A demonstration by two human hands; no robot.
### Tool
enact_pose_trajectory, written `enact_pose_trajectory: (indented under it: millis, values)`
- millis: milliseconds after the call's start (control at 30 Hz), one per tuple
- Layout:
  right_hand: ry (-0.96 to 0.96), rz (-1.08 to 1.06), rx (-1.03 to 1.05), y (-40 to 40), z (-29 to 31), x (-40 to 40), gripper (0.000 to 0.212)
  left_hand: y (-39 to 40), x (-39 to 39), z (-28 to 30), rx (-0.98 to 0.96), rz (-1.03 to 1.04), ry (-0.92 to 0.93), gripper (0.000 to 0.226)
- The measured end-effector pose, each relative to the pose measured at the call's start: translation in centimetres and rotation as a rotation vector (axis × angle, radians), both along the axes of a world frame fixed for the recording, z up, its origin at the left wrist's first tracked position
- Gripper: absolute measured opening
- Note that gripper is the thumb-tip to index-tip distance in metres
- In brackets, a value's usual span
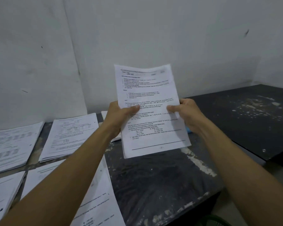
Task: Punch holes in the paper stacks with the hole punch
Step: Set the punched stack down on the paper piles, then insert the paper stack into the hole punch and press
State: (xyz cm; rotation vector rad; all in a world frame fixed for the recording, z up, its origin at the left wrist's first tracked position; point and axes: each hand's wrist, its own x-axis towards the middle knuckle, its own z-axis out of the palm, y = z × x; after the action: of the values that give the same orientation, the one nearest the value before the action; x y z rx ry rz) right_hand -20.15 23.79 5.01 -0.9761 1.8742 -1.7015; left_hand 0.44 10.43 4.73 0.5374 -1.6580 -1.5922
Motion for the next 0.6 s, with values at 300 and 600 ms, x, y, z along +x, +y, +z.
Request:
enact_pose_trajectory:
  millis: [300, 600]
  values:
    - [0.302, -0.14, 0.153, -2.4, 2.2, -6.9, 0.034, -1.1, -6.3, -4.0, 0.122, 0.1, -0.111, 0.03]
    - [0.639, -0.254, 0.222, -4.6, 0.0, -12.3, 0.011, -0.9, -11.4, -7.8, 0.224, 0.162, -0.285, 0.023]
